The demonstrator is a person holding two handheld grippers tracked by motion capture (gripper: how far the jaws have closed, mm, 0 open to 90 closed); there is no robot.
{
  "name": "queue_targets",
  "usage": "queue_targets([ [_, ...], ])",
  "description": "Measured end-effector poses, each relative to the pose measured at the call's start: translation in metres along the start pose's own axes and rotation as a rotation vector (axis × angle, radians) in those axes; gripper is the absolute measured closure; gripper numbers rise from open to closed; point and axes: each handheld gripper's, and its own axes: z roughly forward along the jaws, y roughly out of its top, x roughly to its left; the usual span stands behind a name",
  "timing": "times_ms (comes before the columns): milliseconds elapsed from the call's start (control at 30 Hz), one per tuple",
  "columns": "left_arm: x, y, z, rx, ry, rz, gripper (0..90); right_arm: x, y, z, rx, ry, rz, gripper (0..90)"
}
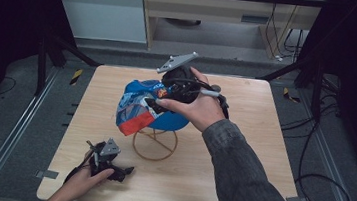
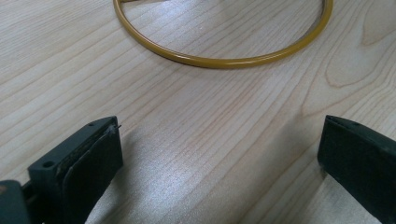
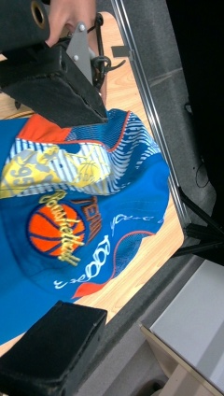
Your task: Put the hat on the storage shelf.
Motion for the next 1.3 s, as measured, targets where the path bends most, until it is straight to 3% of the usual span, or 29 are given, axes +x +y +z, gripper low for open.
queue_targets([
  [500, 0.0, 0.0, 0.0, 0.0, 0.0, 0.001, 0.0, -0.007, -0.015, -0.022, -0.036, -0.016, 0.013, 5.6],
  [1100, 0.0, 0.0, 0.0, 0.001, 0.002, 0.0, 0.0, -0.018, -0.036, -0.05, -0.072, -0.085, 0.05, 5.3],
  [1300, 0.0, 0.0, 0.0, 0.002, 0.002, 0.001, 0.0, -0.026, -0.047, -0.067, -0.084, -0.118, 0.069, 5.3],
])
